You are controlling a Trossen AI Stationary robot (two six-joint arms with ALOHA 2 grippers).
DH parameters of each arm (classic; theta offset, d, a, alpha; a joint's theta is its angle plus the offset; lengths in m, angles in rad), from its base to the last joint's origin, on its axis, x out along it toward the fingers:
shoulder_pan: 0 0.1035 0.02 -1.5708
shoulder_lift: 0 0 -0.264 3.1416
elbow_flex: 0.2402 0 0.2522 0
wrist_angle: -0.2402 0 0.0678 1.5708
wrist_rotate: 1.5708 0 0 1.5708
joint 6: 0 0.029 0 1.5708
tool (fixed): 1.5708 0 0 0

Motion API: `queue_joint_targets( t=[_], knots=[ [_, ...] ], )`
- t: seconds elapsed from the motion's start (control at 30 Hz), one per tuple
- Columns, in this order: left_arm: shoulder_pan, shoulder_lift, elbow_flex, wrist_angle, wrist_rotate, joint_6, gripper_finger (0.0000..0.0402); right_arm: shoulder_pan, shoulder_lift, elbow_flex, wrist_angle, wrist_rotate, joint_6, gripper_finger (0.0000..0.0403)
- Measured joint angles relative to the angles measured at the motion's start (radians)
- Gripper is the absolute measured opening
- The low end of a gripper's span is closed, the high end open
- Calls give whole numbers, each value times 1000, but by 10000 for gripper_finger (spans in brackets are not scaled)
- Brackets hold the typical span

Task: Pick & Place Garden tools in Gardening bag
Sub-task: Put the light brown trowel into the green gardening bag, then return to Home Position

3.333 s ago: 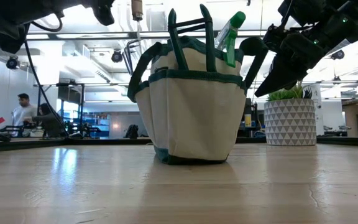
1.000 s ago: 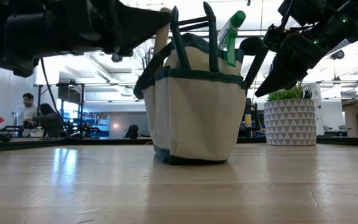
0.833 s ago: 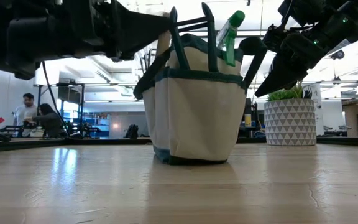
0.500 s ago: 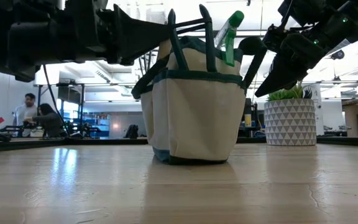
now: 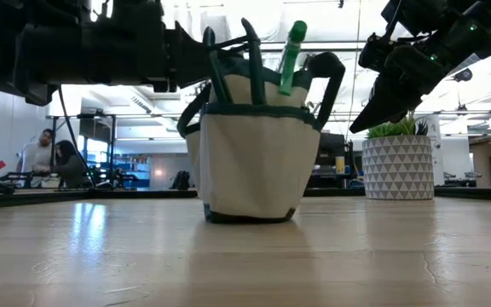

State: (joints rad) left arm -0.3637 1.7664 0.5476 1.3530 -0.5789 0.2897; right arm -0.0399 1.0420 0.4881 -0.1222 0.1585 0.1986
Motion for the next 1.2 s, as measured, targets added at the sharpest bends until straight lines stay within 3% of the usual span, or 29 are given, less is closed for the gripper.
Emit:
queue_joint_targets(
  t=[0.1,0.57,0.87,1.2],
  knots=[
    [0,0,0,-5,47,8,70,0,0,0,0,0,0,18],
    [0,-3,-2,-5,55,4,73,0,0,0,0,0,0,18],
    [-1,-17,-3,-16,37,-22,204,0,0,0,0,0,0,18],
    [-1,-18,-3,-33,29,-33,244,0,0,0,0,0,3,18]
  ],
)
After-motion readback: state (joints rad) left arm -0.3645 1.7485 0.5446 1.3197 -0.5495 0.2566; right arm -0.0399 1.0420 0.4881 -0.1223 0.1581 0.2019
